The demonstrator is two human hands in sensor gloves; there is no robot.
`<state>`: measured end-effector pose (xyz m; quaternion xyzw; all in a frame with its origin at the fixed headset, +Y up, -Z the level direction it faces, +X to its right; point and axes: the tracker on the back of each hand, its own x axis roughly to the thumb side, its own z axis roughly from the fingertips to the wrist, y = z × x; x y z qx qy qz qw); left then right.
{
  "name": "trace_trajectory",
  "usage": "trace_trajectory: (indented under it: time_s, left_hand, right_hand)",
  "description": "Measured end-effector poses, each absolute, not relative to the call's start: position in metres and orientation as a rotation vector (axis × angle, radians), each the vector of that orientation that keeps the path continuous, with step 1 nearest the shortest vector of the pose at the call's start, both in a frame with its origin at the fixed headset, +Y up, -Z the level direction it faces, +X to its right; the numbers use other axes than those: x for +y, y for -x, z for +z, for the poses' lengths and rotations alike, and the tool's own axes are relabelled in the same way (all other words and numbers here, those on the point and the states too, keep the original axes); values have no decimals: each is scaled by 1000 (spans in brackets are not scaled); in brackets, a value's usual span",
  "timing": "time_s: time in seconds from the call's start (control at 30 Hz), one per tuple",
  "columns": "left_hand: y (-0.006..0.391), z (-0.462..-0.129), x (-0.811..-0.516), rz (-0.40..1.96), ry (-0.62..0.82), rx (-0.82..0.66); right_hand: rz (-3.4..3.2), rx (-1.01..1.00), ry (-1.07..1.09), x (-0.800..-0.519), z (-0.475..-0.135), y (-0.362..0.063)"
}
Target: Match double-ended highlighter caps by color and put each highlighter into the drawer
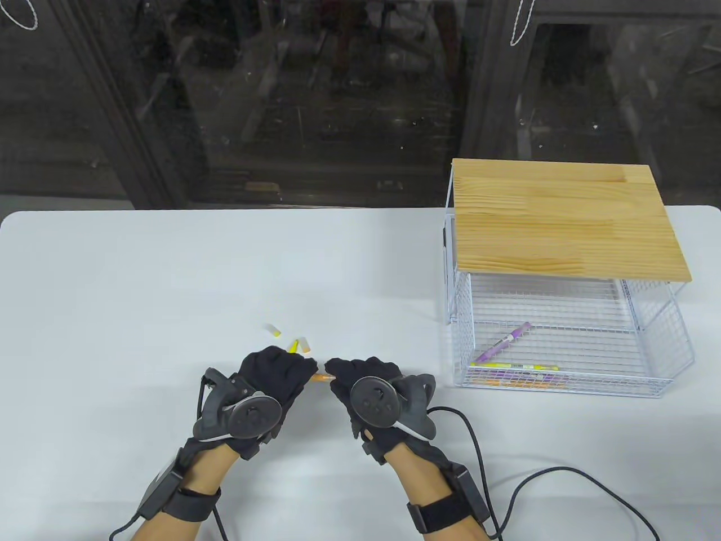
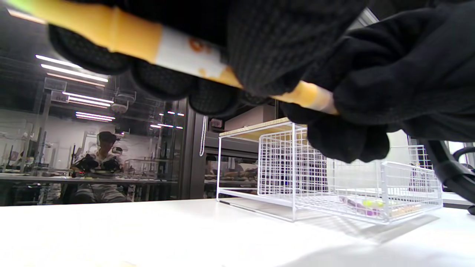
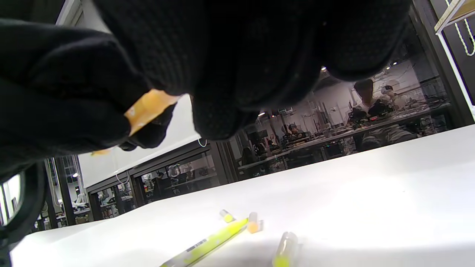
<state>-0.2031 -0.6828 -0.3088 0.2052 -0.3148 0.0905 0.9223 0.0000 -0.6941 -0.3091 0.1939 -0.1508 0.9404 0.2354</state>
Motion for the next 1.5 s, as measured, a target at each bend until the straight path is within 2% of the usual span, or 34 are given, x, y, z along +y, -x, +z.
trace_trajectory:
  time_s: [0.17, 0.6, 1.0, 1.27, 1.5]
  left_hand:
    - [207, -310, -677, 219, -409, -563]
    - [194, -308, -682, 191, -350, -565]
    - [229, -307, -662, 327, -467, -421]
    - [250, -318, -665, 357, -427, -311]
    - [255, -332, -679, 313, -322, -248]
  right_hand:
    - [2546, -436, -495, -692, -309, -4]
    - [2710, -397, -485, -695, -308, 4]
    - [2696, -366, -318, -696, -320, -21]
    - [2688, -307, -216, -699, -328, -37]
    - [2696, -220, -145, -707, -335, -47]
